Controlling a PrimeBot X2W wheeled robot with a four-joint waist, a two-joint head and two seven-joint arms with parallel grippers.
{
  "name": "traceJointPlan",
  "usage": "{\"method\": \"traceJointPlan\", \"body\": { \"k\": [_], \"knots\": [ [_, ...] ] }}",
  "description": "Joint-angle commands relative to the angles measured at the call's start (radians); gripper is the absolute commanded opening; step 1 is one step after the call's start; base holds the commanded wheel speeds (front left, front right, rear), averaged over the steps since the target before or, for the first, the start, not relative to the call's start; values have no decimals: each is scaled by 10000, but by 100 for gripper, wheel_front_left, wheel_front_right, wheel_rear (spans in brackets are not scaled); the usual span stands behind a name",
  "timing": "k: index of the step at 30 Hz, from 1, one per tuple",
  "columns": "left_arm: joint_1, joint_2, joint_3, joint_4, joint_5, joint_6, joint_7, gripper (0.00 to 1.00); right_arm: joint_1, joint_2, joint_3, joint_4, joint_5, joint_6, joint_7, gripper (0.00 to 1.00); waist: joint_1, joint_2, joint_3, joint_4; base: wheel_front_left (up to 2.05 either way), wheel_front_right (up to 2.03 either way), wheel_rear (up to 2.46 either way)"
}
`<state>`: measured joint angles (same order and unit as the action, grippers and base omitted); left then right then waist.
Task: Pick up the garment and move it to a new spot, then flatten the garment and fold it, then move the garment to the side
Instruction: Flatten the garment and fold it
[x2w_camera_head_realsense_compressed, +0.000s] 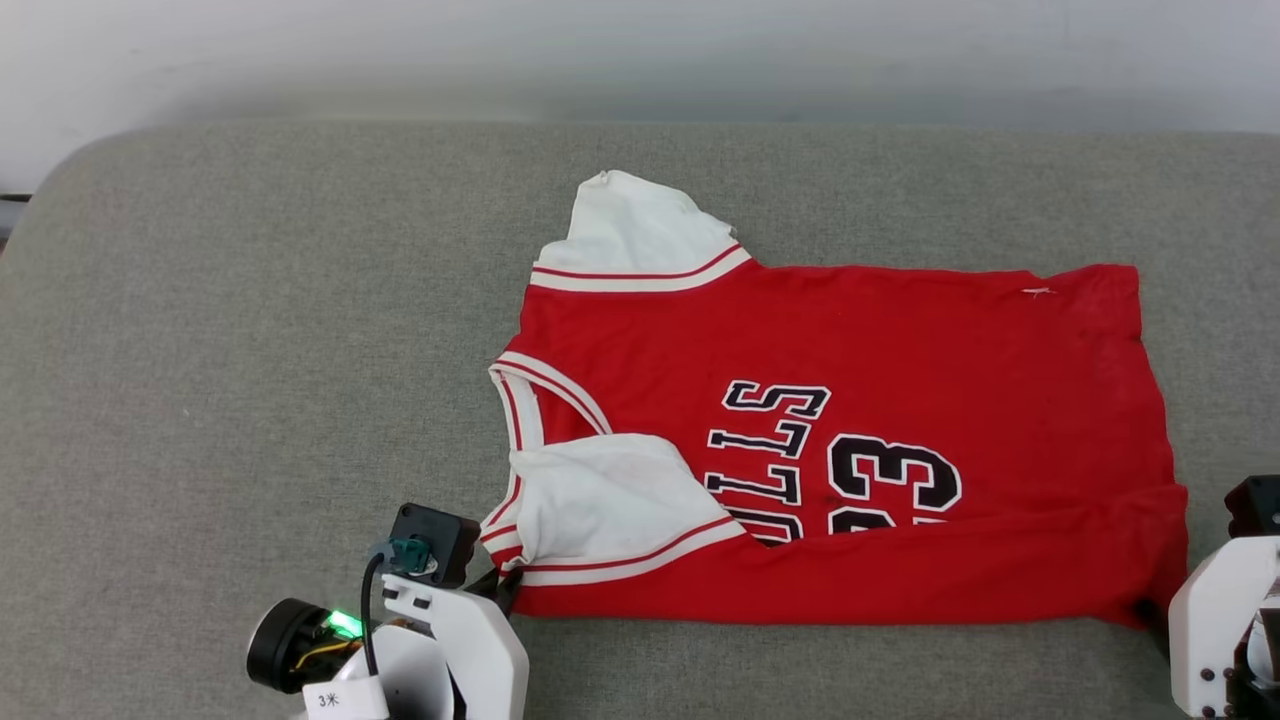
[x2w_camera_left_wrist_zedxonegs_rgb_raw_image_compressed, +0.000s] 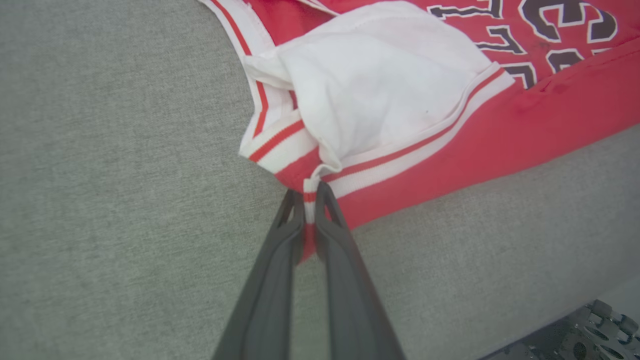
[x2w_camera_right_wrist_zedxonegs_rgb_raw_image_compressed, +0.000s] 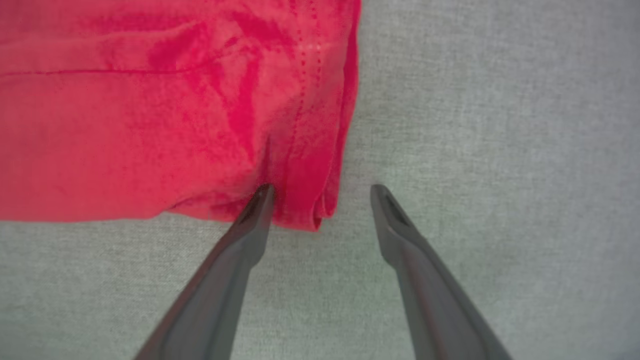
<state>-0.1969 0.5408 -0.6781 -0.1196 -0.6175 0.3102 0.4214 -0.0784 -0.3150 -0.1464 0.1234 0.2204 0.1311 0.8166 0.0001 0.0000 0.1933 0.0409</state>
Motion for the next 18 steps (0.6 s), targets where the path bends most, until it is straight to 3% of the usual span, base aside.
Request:
{"method": "traceJointPlan", "body": {
  "k": [1,5,6,7,8,9,18],
  "knots": [
    [-154,45,-10,-16,92,52,32,0,-159,29,63,113,10,-10,-62,100,-1,0,62,38,0,0,0],
    [-200,68,-43,-21,125,77,90,0,-179,45,389,768,105,-7,-108,100,-1,0,166,89,0,0,0],
    [-201,74,-44,2,126,82,96,0,-184,66,483,936,184,-7,-99,96,-1,0,181,96,0,0,0],
    [-196,78,-47,27,124,85,92,0,-176,83,565,1082,258,-5,-81,47,-1,0,190,100,0,0,0],
    [-186,77,-54,49,117,83,86,0,-152,87,663,1195,310,-5,-65,14,-1,0,193,104,0,0,0],
    [-171,71,-62,73,106,75,83,0,-134,66,775,1303,412,-5,-33,0,-1,0,188,107,0,0,0],
    [2,122,-70,374,-68,19,76,0,-245,-530,1035,1712,921,-13,-422,0,-1,0,-97,48,0,0,0]
  ]
}}
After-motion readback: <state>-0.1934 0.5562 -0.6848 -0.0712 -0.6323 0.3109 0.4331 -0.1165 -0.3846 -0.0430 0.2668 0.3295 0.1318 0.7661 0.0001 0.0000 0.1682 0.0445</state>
